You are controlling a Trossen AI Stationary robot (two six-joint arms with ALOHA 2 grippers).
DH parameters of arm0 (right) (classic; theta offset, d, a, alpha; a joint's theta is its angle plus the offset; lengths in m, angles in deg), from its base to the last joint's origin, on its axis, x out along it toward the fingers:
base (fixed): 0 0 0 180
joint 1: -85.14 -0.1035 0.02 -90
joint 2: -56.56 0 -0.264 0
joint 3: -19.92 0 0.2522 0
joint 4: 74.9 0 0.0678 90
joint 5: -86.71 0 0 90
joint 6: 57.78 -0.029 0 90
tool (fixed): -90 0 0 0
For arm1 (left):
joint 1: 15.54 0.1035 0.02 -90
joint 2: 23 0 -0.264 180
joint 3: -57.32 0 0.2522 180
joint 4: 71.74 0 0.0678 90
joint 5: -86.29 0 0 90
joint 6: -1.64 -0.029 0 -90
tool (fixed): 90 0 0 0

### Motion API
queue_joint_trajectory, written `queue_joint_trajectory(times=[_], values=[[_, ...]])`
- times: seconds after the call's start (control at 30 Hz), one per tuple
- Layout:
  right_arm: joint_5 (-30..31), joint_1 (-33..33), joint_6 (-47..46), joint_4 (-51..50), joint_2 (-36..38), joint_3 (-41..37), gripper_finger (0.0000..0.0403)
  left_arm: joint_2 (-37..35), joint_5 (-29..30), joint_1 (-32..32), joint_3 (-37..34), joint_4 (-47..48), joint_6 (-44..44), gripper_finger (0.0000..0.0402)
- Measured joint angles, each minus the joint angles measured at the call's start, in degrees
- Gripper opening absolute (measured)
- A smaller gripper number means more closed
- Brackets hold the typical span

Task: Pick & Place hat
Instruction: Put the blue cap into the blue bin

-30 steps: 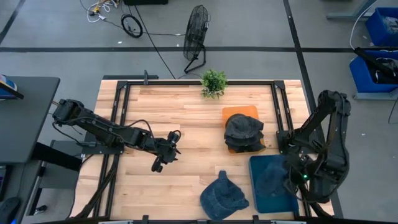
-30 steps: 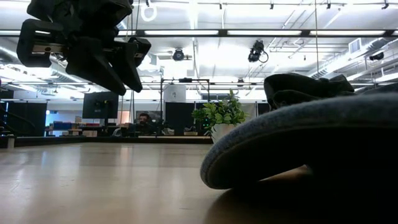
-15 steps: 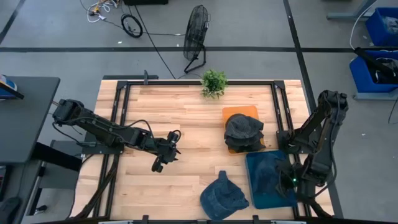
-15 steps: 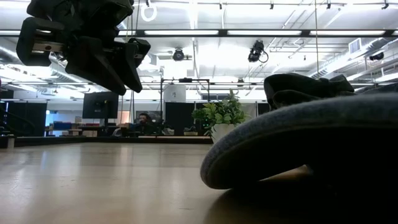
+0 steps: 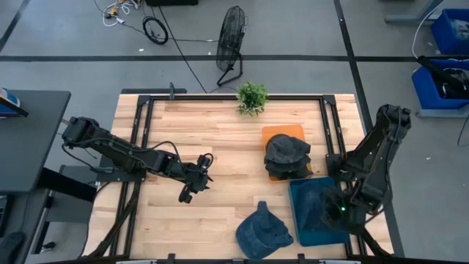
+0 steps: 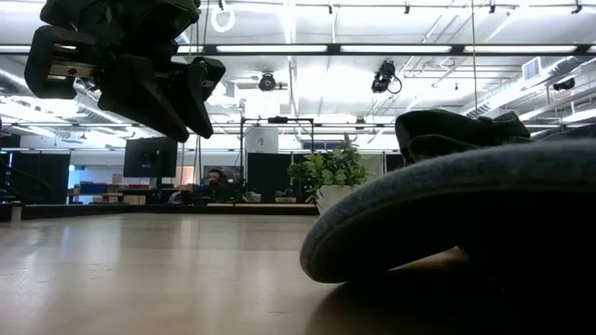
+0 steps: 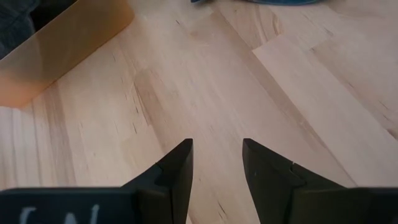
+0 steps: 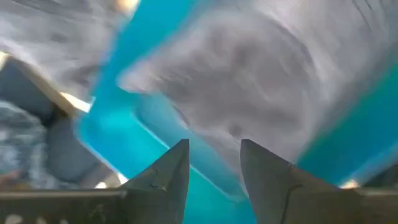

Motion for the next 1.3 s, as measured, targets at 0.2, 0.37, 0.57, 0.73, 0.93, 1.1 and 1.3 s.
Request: queue_joint_trajectory(times=[0.2,0.37,0.57,0.73,0.93,1.1,1.3], values=[[12.7,7.0,16.8,6.7,3.9,0.0,0.0148,0.0,0.0,0.0,0.0,-1.3,0.0,0.0142],[25.6,12.5,38.7,17.9,3.3,0.1,0.0149,0.0,0.0,0.0,0.0,-3.5,0.0,0.0142],[20.2,21.8,60.3,33.6,-4.7,0.1,0.0149,0.0,0.0,0.0,0.0,-3.5,1.8,0.0142],[8.3,29.4,81.2,41.2,-12.8,0.1,0.0149,0.0,0.0,0.0,0.0,-3.5,1.6,0.0142],[-1.6,35.3,99.0,41.1,-15.9,1.0,0.0149,0.0,0.0,0.0,0.0,-3.4,3.2,0.0142],[-10.9,35.8,119.5,41.1,-15.9,1.2,0.0149,0.0,-0.1,0.0,0.0,-3.4,8.2,0.0142],[-9.7,36.9,131.4,43.4,-19.4,1.3,0.0149,0.0,0.0,0.0,0.0,-3.4,11.0,0.0142]])
